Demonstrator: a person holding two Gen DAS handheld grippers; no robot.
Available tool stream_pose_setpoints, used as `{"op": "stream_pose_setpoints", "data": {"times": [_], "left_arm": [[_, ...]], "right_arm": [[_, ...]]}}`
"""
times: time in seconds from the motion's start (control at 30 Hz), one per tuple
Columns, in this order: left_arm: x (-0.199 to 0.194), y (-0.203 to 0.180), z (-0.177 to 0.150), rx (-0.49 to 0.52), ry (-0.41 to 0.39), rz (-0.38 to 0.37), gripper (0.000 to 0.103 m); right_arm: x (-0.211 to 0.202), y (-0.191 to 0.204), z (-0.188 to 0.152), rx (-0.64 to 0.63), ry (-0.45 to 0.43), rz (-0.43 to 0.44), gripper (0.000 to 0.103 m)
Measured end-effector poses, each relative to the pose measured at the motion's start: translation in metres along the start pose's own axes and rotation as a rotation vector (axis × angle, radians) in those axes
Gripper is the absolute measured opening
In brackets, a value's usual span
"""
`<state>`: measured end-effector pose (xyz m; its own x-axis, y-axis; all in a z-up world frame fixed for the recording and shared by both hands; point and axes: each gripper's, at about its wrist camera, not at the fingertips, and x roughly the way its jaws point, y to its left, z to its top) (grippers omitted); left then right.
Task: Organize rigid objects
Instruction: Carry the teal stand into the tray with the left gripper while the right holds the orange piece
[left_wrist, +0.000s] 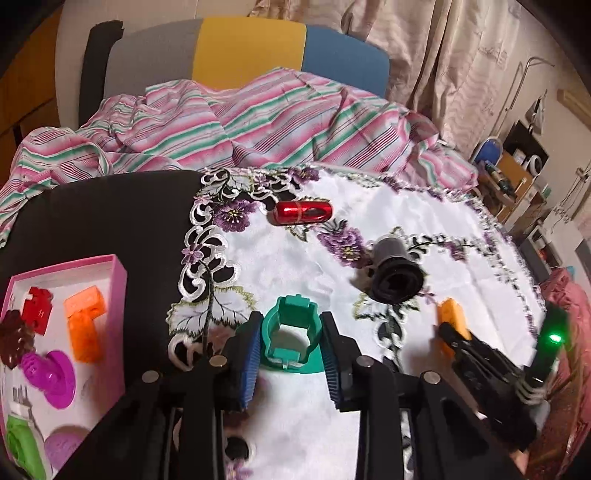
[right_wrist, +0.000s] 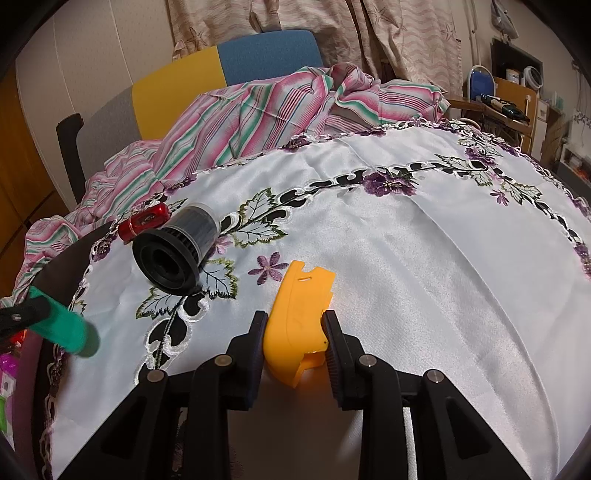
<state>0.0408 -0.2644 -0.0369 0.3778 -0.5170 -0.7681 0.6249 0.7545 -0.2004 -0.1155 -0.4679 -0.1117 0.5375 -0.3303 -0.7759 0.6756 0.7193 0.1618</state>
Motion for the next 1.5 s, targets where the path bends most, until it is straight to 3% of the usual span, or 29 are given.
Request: {"op": "stream_pose_setpoints", "data": {"times": [0.37,0.73,1.07,1.3,1.5], "left_arm": [[-0.077,0.025,-0.040,-0.015,-0.051,-0.034,0.030],[-0.134,0.102,-0.089,-0.111,-0.051,0.006,0.030],[-0.138,0.168,-0.140,-0.198,0.014,0.077,0.030],[-0.138,0.181,-0.150,-0.158,0.003,0.127,0.030],[-0.139,0.190,-0.156,-0.153,0.007,0.174,0.034]], "right_arm": [[-0.003,0.000,0.000,-0.002,-0.010,-0.021,0.030],[-0.012,0.014,0.000,-0.070,-0.054,-0.059,0.030],[-0.029,0.021,-0.001,-0.100,-0.128,-0.065,0.030],[-0.043,0.033,-0.001,-0.146,-0.138,-0.060,0.030],[-0.072,0.052,-0.006,-0.150,-0.142,0.014,0.030]]}}
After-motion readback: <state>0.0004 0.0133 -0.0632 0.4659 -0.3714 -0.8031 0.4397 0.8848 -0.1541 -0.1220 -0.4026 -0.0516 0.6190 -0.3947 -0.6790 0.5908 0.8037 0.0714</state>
